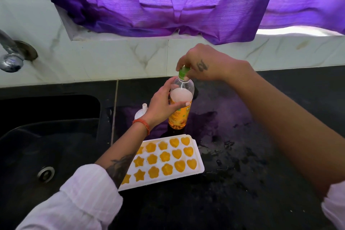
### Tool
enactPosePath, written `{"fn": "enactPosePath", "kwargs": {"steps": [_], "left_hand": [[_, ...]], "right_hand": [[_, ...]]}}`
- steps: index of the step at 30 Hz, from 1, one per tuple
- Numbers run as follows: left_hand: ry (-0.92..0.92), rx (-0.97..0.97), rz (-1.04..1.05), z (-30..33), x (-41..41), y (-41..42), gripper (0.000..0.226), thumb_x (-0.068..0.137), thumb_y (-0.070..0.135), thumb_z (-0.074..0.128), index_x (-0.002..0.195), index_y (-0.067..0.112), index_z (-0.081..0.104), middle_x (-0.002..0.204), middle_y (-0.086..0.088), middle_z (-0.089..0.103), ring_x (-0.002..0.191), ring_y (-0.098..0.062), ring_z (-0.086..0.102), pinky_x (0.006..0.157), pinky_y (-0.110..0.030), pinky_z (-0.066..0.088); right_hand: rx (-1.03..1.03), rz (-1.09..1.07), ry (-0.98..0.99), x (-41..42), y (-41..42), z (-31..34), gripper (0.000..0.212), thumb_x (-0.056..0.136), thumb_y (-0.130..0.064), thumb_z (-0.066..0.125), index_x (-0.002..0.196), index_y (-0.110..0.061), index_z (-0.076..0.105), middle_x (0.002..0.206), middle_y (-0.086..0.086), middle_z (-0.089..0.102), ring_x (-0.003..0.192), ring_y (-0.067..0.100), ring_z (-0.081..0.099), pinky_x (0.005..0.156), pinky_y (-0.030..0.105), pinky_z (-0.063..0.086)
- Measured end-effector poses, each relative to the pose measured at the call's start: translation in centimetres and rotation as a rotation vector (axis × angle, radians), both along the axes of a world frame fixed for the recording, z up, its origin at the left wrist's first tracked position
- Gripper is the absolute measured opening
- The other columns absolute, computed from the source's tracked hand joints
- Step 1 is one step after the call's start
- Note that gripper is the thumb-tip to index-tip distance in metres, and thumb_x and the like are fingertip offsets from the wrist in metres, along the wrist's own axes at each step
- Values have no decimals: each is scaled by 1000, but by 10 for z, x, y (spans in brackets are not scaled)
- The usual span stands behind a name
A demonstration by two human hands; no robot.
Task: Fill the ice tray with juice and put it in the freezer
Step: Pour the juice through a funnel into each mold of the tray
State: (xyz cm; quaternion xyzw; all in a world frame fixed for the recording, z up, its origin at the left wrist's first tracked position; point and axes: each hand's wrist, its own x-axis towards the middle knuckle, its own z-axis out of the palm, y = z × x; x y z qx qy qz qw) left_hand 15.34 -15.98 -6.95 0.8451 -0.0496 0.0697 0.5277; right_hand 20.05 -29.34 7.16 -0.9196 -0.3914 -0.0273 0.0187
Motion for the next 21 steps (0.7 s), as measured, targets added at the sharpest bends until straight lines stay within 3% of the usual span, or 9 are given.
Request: {"fn": "enactPosePath", "kwargs": {"steps": [2, 4, 6, 7, 8, 10, 13, 18, 21], "left_hand": [[-2, 1, 7, 1, 0, 1, 85, 72, 31, 79, 141, 28, 31, 133, -2, 51, 113, -21, 56, 89, -44, 54], [2, 3, 5, 0, 0, 1, 86, 72, 31, 79, 142, 28, 29, 132, -1, 51, 114, -20, 55, 91, -44, 53], [7, 3, -4, 0, -1, 0, 88, 73, 29, 79, 144, 27, 28, 134, -2, 51, 116, -20, 54, 93, -44, 52], [10, 1, -8, 0, -1, 0, 87, 73, 28, 79, 143, 27, 28, 135, -3, 50, 116, -21, 54, 93, -45, 52], [14, -3, -8, -1, 0, 0, 87, 73, 27, 79, 143, 27, 28, 136, -3, 49, 116, -21, 54, 93, -45, 52], [19, -10, -9, -1, 0, 1, 87, 73, 27, 79, 143, 28, 28, 135, -4, 49, 116, -22, 54, 92, -45, 52], [13, -10, -3, -2, 1, 1, 86, 73, 26, 79, 143, 29, 29, 135, -3, 49, 114, -21, 55, 91, -44, 53], [16, -4, 6, -2, 1, 0, 86, 73, 27, 79, 143, 28, 29, 137, -4, 48, 115, -22, 54, 92, -44, 53], [16, 6, -12, -1, 1, 2, 83, 73, 29, 79, 141, 28, 31, 133, -4, 51, 113, -22, 56, 90, -41, 54]], "right_hand": [[-91, -32, -59, 1, 5, -1, 32, 90, -33, 60, 106, -6, 68, 94, 13, 67, 80, 26, 59, 68, 25, 39], [-157, -80, -112, 0, 5, -2, 50, 91, -50, 51, 83, -3, 66, 71, 8, 58, 67, 24, 52, 59, 25, 34], [-141, -114, -45, 2, 0, 3, 60, 88, -61, 45, 66, -7, 60, 61, 4, 53, 61, 23, 51, 53, 25, 32], [-102, -116, 42, 3, -5, 6, 57, 86, -61, 48, 72, -8, 64, 68, 5, 61, 66, 23, 55, 56, 24, 36], [-68, -101, 118, 4, -8, 8, 49, 85, -56, 56, 93, -10, 70, 88, 7, 69, 78, 23, 62, 65, 22, 41], [-45, -6, 160, 1, -11, 12, 46, 83, -30, 70, 126, -19, 59, 119, 5, 65, 97, 20, 63, 79, 22, 43], [-46, 96, 32, -1, -3, 4, 34, 85, -15, 66, 119, -19, 65, 109, 6, 68, 82, 13, 54, 75, 20, 39], [-112, 10, -50, 5, 3, -6, 35, 91, -33, 58, 115, -8, 62, 102, 13, 63, 84, 23, 56, 69, 28, 41], [-163, 8, -129, 4, 5, -11, 41, 94, -41, 51, 101, -2, 60, 85, 10, 60, 69, 21, 52, 56, 25, 34]]}}
